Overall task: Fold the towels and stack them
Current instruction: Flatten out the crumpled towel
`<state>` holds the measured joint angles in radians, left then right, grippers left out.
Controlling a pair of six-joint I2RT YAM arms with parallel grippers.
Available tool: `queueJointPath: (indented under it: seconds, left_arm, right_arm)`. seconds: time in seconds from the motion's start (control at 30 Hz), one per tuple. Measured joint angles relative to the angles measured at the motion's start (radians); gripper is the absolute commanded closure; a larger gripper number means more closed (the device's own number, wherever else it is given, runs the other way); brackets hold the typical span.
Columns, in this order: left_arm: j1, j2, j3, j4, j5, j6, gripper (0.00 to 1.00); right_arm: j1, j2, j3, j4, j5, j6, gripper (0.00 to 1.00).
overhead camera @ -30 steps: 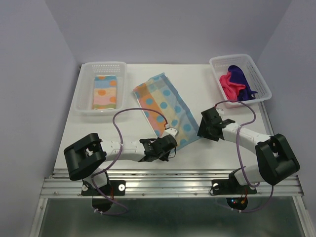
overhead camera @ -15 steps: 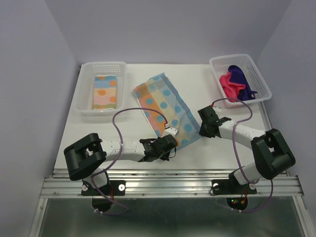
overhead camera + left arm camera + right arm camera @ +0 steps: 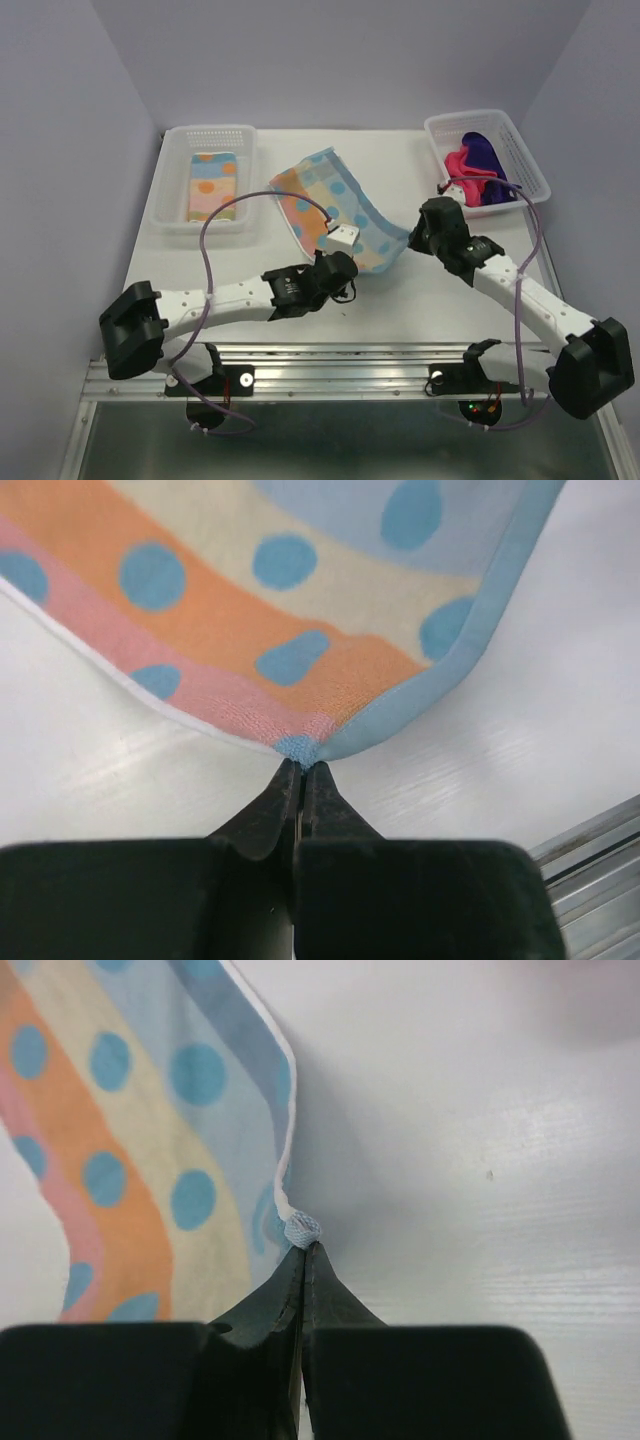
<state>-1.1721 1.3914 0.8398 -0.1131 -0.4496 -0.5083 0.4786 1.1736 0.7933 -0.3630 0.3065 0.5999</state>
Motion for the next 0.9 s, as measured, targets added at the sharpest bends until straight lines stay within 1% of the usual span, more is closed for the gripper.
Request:
queueJointPath:
  seconds: [0.1, 0.2, 0.27, 0.4, 0.47, 0.57, 0.67, 0.73, 0.77, 0.9]
  left_arm:
    - [0.0, -0.082, 0.119, -0.003, -0.077, 0.061, 1.0]
    - [0.0, -0.172, 0.217, 0.025, -0.113, 0.135, 1.0]
    - [0.0, -0.221, 0.271, 0.035, -0.114, 0.195, 1.0]
    - [0.0, -0.286, 0.356, 0.042, -0.069, 0.294, 1.0]
    - [0.0, -0.31, 0.383, 0.036, -0.035, 0.329, 1.0]
    - [0.0, -0.354, 0.418, 0.03, 0.055, 0.367, 1.0]
    - [0.0, -0.405, 0.444, 0.023, 0.173, 0.389, 1.0]
    - [0.0, -0.425, 0.459, 0.023, 0.24, 0.396, 1.0]
    - [0.0, -0.438, 0.476, 0.019, 0.306, 0.397, 1.0]
    - [0.0, -0.452, 0.516, 0.019, 0.434, 0.398, 1.0]
  right_arm:
    - [0.001, -0.059, 0.083, 0.007, 0.001, -0.017, 0.99]
    - [0.001, -0.111, 0.167, 0.006, 0.001, -0.041, 0.99]
    - [0.001, -0.139, 0.22, 0.006, 0.0, -0.055, 0.99]
    - [0.001, -0.201, 0.336, 0.004, -0.009, -0.081, 0.99]
    - [0.001, -0.216, 0.389, -0.002, -0.026, -0.092, 0.99]
    - [0.001, -0.232, 0.48, -0.008, -0.076, -0.108, 0.99]
    - [0.001, -0.251, 0.557, -0.015, -0.151, -0.118, 0.99]
    - [0.001, -0.264, 0.594, -0.03, -0.175, -0.118, 0.99]
    - [0.001, -0.27, 0.611, -0.037, -0.19, -0.117, 0.99]
    - [0.001, -0.3, 0.663, -0.061, -0.253, -0.11, 0.99]
